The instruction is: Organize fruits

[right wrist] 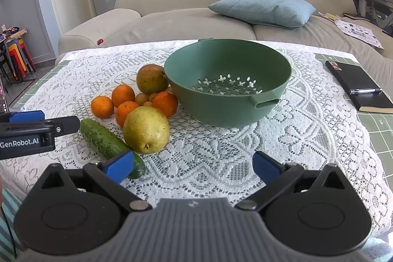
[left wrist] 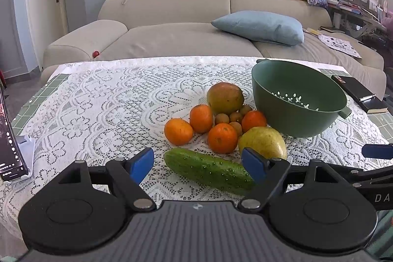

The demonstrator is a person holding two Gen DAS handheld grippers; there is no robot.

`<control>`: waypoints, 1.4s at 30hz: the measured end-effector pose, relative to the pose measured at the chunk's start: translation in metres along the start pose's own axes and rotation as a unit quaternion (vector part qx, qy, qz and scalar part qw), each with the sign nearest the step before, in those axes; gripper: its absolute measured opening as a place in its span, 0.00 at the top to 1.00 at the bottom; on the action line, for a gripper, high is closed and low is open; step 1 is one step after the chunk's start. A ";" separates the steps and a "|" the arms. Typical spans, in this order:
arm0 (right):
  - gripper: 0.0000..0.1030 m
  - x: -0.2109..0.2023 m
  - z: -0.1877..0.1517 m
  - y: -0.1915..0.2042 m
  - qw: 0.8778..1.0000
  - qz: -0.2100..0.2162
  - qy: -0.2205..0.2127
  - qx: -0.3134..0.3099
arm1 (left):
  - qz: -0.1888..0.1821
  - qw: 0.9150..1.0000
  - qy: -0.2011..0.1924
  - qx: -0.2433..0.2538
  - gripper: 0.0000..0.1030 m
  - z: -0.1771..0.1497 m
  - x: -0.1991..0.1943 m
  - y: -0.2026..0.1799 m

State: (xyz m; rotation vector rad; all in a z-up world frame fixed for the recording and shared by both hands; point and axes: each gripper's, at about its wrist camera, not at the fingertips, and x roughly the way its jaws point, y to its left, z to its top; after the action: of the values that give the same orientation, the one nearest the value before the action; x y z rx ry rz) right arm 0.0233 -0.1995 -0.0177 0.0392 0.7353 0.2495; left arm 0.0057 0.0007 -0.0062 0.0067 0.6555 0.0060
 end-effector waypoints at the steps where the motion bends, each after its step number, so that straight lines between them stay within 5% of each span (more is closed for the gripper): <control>1: 0.04 0.000 0.000 0.000 1.000 0.000 0.000 0.000 | 0.000 1.000 0.001 0.000 0.08 0.000 0.000 0.000; 42: 0.04 0.006 0.000 0.003 1.000 -0.003 0.017 -0.004 | 0.000 1.000 0.011 -0.006 0.08 0.000 0.003 0.004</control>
State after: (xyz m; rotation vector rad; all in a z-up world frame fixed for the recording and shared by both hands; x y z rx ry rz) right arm 0.0264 -0.1948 -0.0213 0.0248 0.7683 0.2475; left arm 0.0077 0.0044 -0.0079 -0.0045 0.6768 0.0097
